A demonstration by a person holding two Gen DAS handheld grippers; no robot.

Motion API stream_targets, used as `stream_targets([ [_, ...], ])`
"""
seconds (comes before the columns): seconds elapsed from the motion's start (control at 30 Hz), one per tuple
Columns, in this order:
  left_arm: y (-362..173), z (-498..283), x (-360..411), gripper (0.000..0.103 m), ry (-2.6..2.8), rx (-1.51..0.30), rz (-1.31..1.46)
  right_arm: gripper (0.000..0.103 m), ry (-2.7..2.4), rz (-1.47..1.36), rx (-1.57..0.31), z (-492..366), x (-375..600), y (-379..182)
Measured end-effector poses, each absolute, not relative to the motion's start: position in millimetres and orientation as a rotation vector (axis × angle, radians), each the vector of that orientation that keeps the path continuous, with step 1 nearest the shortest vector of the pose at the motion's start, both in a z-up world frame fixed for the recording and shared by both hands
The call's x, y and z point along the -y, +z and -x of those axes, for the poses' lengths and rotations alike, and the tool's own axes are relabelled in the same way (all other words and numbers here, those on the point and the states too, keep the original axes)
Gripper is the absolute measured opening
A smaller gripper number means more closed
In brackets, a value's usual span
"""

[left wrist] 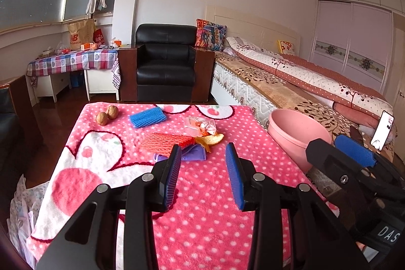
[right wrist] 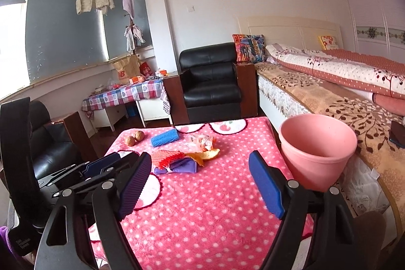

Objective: Collect trash
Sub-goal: 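Move both open grippers back over the trash on the table, then grasp the red foam net with the right gripper while the left grasps the blue mesh pad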

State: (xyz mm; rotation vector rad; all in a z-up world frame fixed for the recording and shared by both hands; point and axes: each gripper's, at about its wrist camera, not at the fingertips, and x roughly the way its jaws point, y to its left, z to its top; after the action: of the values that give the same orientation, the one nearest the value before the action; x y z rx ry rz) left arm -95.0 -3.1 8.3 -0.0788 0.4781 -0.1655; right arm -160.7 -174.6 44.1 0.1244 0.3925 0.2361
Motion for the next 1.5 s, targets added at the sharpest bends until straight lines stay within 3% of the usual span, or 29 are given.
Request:
stream_targets([
  [1.1, -10, 73, -22, 0.037, -0.181, -0.535, 0.169, 0.079, 0.270, -0.134, -0.475, 125, 164, 28],
  [1.5, 5, 24, -90, 0.037, -0.009, -0.528, 0.249, 0.075, 0.398, -0.066, -0.586, 66, 141, 8],
])
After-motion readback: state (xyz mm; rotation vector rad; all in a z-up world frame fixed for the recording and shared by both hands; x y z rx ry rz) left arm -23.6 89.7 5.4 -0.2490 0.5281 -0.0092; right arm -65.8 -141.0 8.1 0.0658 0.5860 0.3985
